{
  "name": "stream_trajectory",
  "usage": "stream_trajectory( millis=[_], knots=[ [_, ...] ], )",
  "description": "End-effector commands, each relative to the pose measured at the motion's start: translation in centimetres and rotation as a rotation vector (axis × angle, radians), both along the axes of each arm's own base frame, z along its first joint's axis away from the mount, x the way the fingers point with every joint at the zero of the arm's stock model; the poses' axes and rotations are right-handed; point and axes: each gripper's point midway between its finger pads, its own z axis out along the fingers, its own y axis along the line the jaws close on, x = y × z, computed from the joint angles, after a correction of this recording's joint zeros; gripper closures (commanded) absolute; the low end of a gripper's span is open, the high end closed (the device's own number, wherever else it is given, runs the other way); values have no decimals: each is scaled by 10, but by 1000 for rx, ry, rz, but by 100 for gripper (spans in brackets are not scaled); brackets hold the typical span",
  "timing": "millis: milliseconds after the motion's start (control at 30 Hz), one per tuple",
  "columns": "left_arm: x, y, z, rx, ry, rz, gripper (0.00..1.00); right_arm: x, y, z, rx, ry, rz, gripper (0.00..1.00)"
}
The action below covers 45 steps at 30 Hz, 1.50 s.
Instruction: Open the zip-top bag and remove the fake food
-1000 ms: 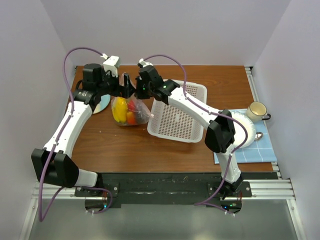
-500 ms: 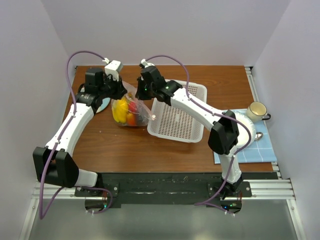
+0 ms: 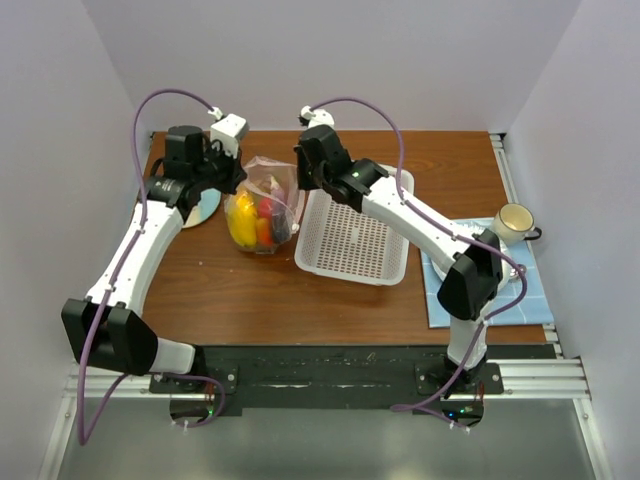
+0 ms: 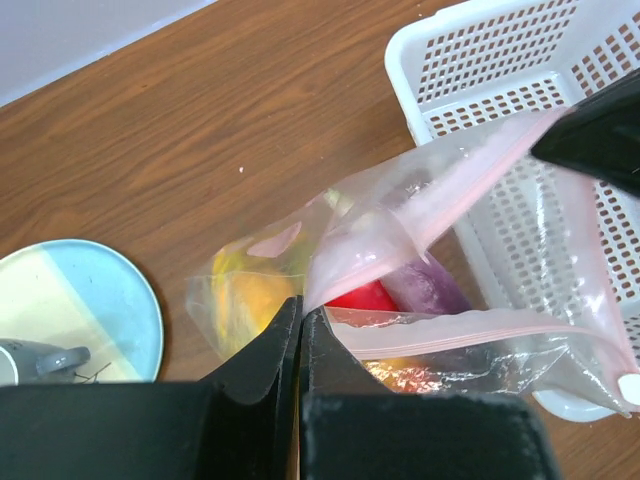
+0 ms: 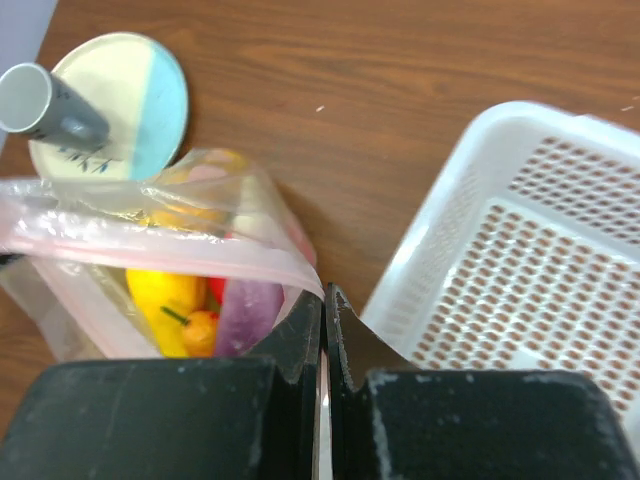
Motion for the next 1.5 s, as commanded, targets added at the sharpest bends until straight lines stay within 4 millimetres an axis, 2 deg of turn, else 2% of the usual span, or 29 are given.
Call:
stream_trajectory(
  millis=[0,100,167,200,300,467,600,633,700,733,767,800,867,900,933,1033,1133,1200,1233,1267,1333,1400,1433,1467],
  knots=[
    [6,7,22,58,-68,-11,100,1,-41,29,-87,-105,-97,100],
    [6,3,23,51,-66,-34,100,-1,-51,20,-129,-86,-125,100],
    [5,2,23,49,-56,-45,100,-5,-52,19,-133,-79,-115,85],
    [5,2,26,55,-64,-49,100,-8,-51,21,-131,-83,-105,72],
    [6,7,35,96,-82,-50,100,-16,-37,40,-78,-109,-56,64],
    [1,36,63,234,-136,-29,100,-24,-2,70,34,-113,59,64],
    [-10,80,82,333,-138,2,100,-33,20,77,101,-89,142,65],
    [-15,85,83,347,-130,-12,100,-35,23,80,121,-89,155,65],
    [-31,91,83,410,-102,-50,100,-41,29,75,145,-66,187,65],
    [-37,103,82,439,-87,-30,100,-42,29,66,139,-57,188,65],
    [-46,107,74,474,-58,-51,100,-43,28,63,136,-50,186,64],
    [-54,109,76,491,-61,-51,100,-44,26,57,123,-40,186,61],
    [-65,112,61,518,-23,-72,100,-42,14,28,51,-6,148,58],
    [-70,111,58,522,-14,-82,100,-42,9,17,22,7,136,57],
    [-73,109,53,517,-2,-98,100,-44,0,-6,-28,39,120,57],
    [-80,100,31,483,49,-159,100,-51,-12,-44,-69,95,110,58],
    [-79,83,8,405,102,-238,100,-59,-21,-51,-57,96,100,60],
    [-75,74,-5,363,141,-271,100,-61,-23,-37,-20,61,95,59],
    [-74,68,-11,341,157,-290,100,-65,-25,-20,16,28,101,59],
    [-73,66,-16,325,176,-288,100,-70,-21,-11,53,22,128,58],
    [-69,59,-29,296,198,-303,100,-79,-10,12,148,-11,174,58],
    [-68,47,-37,278,210,-322,100,-94,7,46,296,-48,248,58],
    [-68,43,-42,269,213,-325,100,-106,16,47,326,-48,285,58],
    [-69,37,-46,266,218,-340,100,-112,21,57,361,-62,304,57]
  ],
)
